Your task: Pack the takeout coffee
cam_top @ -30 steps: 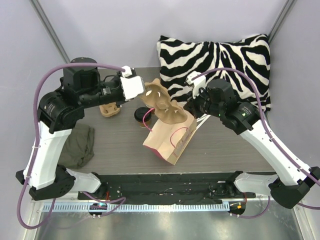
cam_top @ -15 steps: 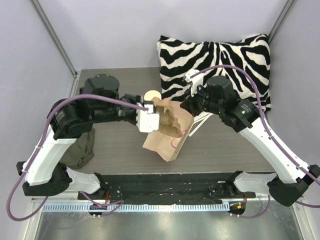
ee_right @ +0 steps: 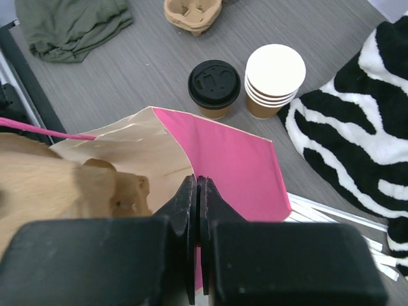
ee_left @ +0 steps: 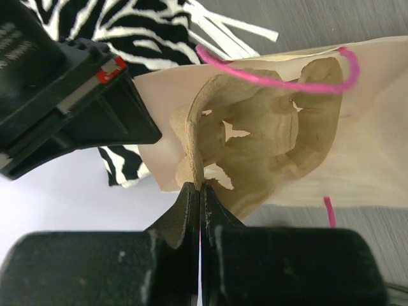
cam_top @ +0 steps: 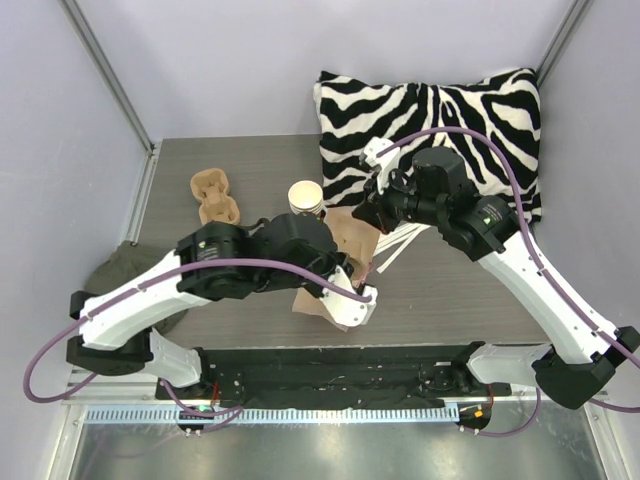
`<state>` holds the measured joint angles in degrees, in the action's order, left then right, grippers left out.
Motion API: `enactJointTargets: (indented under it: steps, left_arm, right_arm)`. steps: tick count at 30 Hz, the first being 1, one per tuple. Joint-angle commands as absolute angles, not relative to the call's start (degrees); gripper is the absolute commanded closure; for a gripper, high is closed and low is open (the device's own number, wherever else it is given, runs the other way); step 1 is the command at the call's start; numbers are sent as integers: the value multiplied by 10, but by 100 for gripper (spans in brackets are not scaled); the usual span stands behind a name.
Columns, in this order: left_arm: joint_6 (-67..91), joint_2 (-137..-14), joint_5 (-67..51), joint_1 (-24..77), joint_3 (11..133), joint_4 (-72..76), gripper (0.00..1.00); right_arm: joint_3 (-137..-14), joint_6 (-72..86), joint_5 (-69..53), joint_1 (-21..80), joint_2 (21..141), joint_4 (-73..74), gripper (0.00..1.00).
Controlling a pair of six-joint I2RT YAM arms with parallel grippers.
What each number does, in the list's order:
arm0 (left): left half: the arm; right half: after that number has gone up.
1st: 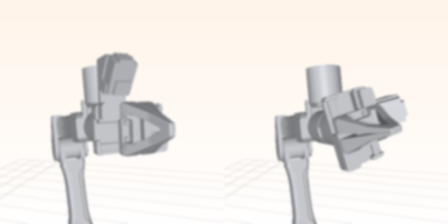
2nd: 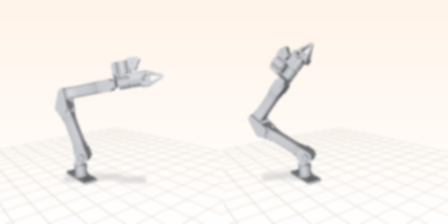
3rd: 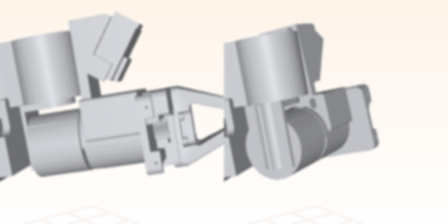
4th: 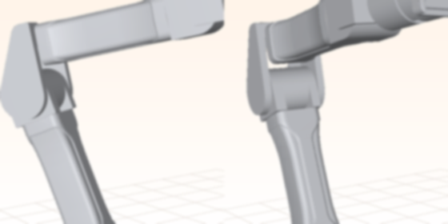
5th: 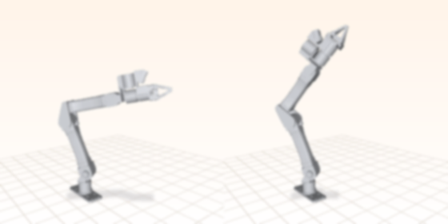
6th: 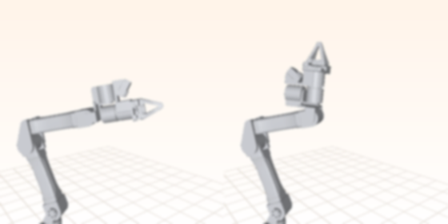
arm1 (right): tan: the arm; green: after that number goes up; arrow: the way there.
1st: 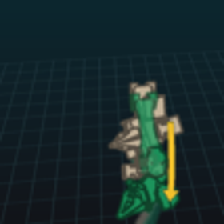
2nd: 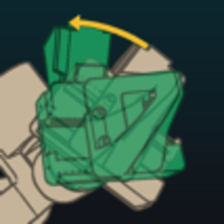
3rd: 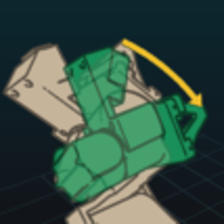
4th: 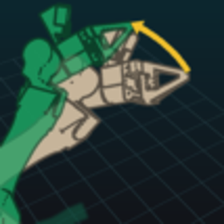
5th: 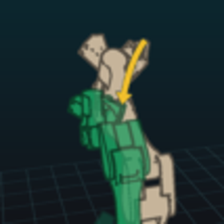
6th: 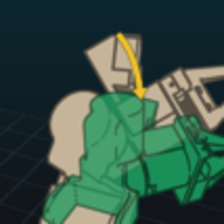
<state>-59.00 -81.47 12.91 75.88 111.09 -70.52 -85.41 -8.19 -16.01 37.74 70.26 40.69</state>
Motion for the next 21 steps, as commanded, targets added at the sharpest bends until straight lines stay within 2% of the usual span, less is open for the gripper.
enactJointTargets:
  steps: [1, 8, 21]
  left_arm:
    - [-552, -821, 202, 773, 1085, -688, 100]
    - [-519, -831, 227, 787, 1034, -654, 100]
    - [-443, -834, 146, 787, 991, -663, 100]
  right_arm:
    - [-871, -91, -203, 382, 693, 396, 99]
    - [-850, -100, -239, 390, 679, 389, 99]
    - [-833, -117, -305, 394, 677, 379, 99]
